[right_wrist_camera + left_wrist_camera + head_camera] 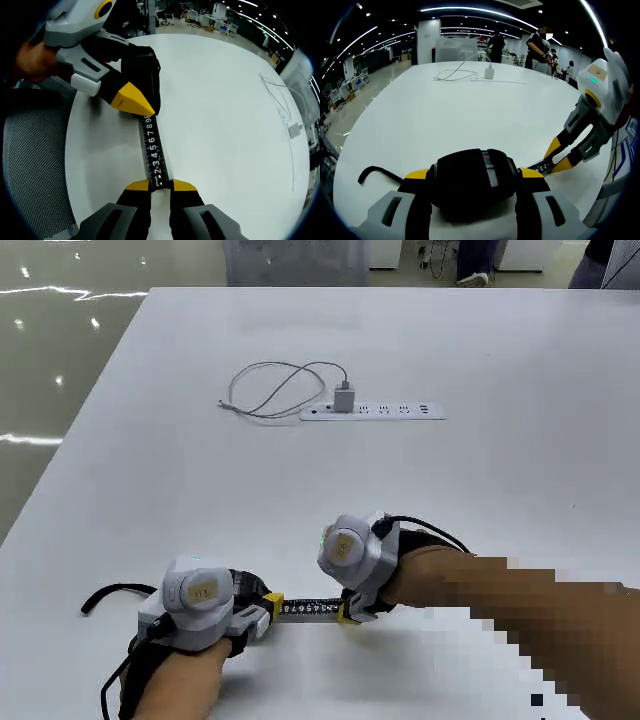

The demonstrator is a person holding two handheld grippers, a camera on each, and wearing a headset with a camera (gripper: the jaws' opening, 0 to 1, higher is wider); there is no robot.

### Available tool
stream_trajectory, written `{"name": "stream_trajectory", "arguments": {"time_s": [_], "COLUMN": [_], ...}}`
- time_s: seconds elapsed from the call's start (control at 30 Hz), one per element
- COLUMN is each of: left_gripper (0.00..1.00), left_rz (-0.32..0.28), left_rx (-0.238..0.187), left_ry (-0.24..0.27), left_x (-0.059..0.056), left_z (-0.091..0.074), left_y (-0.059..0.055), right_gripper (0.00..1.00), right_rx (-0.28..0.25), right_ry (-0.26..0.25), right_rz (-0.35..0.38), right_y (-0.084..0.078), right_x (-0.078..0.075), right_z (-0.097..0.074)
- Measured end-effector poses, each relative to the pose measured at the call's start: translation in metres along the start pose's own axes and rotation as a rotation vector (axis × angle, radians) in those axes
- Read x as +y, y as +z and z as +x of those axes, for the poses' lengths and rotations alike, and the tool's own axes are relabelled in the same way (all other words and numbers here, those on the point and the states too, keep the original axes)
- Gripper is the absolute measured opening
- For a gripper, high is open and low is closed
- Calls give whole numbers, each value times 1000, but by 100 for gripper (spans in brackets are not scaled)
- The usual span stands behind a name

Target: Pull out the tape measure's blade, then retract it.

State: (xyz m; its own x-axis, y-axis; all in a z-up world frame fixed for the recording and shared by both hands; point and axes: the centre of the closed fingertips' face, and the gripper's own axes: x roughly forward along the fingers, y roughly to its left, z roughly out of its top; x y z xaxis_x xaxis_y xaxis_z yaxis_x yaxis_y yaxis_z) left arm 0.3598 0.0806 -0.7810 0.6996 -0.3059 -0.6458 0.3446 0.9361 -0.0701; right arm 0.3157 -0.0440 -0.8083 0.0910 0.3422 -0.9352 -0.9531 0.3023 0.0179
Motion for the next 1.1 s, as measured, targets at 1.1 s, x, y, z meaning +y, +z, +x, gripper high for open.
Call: {"name": "stream_trajectory", "arguments": {"time_s": [1.1], "left_gripper": [64], "left_rz": [1], "left_rx": [3], "left_ry": [-4], "left_x": [-1], "left_z": [0], "left_y": [0], "right_gripper": [9], "right_rx": [-63], "right_ry": [8], "right_rz": [8], "right_y": [17], "right_x": [5], "right_z": [8]}}
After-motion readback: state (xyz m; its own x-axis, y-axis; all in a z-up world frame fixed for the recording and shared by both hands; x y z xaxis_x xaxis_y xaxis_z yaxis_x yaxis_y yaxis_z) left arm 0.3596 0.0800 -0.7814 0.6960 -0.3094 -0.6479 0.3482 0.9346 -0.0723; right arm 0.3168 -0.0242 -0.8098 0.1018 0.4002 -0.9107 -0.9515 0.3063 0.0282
